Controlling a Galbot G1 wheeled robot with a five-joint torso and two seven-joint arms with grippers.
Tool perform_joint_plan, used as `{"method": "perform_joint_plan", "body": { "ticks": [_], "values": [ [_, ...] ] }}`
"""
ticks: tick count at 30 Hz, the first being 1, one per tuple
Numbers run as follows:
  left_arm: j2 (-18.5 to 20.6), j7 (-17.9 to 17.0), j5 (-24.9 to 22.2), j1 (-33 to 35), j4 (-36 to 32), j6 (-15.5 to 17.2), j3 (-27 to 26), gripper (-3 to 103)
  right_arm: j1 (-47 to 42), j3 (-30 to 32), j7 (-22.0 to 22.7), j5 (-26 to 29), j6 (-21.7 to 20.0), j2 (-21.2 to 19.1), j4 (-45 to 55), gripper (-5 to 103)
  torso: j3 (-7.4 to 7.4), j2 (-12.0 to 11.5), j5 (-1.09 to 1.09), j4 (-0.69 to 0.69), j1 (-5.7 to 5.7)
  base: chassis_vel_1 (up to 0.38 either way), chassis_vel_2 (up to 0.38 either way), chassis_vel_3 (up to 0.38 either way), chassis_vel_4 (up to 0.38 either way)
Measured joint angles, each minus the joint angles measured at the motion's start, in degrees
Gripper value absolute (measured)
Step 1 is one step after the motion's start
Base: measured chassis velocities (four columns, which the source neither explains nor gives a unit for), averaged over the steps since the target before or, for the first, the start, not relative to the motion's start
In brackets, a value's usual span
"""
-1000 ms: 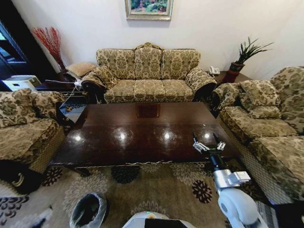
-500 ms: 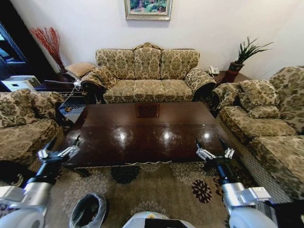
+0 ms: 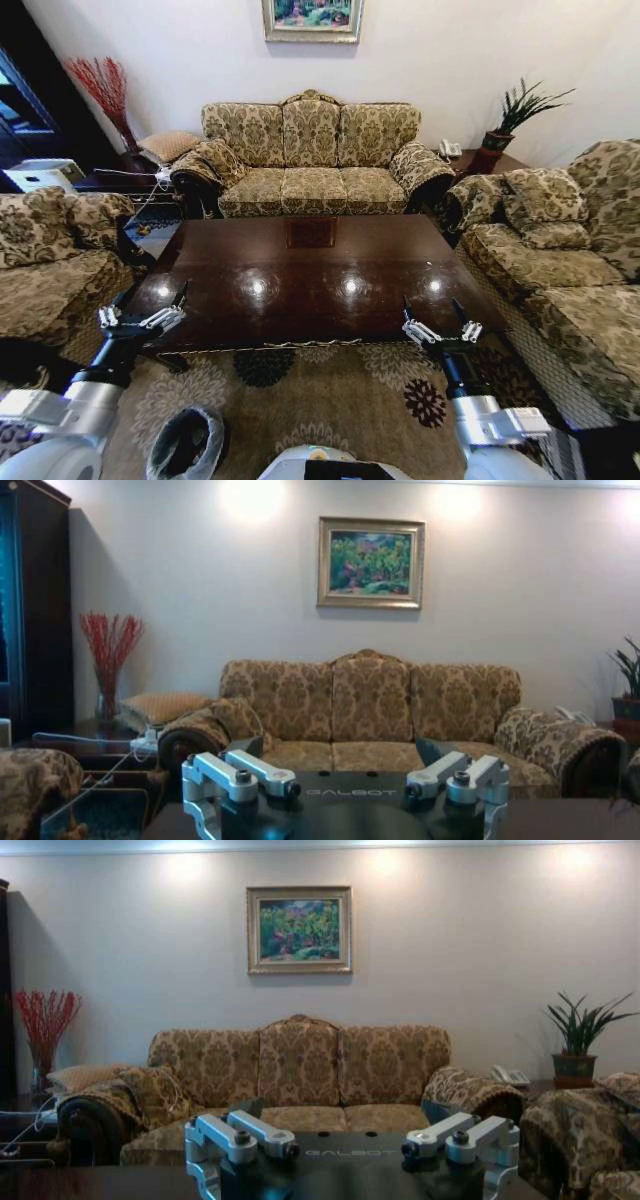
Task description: Move to the front of the table and place the trash on the table into the trash bin.
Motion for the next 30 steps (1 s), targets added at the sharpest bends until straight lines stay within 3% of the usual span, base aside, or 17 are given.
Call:
{"method": "perform_joint_plan", "body": {
  "ticks": [22,24,30],
  "values": [
    [-0.04,-0.06,-0.18,-0.11,0.53,-0.06,-0.06,100,0.09,0.06,0.03,0.15,0.03,-0.12,-0.14,100,0.00,0.00,-0.01,0.00,0.00,-0.051,-0.051,0.052,0.045],
    [-0.06,-0.05,-0.20,-0.12,0.52,-0.06,-0.06,100,0.10,0.10,0.03,0.16,0.04,-0.15,-0.17,100,0.00,0.00,0.09,0.00,0.00,-0.112,-0.129,0.124,0.104],
    [-0.04,-0.07,-0.22,-0.14,0.58,-0.06,-0.07,100,0.10,0.09,0.02,0.19,0.04,-0.15,-0.18,100,0.00,0.00,-0.01,-0.01,0.00,-0.038,-0.013,0.025,0.021]
  ]
}}
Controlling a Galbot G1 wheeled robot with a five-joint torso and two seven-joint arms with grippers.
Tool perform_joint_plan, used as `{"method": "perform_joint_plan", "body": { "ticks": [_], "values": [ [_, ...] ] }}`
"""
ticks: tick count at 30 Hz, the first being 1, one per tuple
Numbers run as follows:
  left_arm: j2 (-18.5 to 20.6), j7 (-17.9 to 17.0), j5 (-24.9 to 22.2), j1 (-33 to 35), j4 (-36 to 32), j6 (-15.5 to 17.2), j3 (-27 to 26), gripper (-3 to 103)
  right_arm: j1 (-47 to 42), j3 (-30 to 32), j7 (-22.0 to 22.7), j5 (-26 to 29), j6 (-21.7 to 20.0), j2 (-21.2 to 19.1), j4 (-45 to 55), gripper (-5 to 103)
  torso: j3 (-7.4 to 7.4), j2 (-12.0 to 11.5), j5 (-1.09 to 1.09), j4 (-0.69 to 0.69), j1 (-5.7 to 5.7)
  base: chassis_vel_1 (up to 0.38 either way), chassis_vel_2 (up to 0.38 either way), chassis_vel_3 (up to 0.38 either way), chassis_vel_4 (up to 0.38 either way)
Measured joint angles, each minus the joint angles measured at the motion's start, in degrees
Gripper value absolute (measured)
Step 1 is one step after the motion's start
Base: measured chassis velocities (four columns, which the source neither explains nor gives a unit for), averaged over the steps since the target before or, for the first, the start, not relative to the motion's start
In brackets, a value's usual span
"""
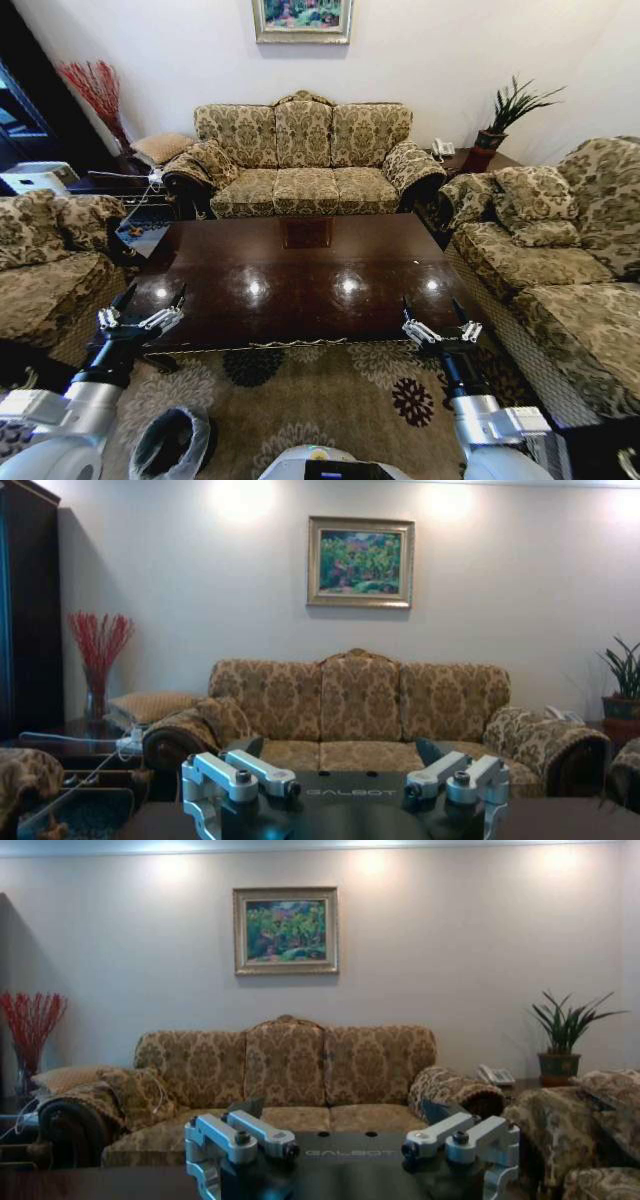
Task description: Move to the front of the table and place the trash on the table into the trash bin.
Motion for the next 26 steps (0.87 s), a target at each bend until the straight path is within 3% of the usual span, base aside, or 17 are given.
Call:
{"method": "perform_joint_plan", "body": {
  "ticks": [26],
  "values": [
    [0.00,-0.04,-0.01,-0.01,0.05,0.01,-0.01,100,0.01,0.00,-0.02,0.06,-0.01,-0.01,-0.01,100,0.00,0.00,0.01,0.01,0.00,0.030,0.035,0.019,0.023]
  ]
}}
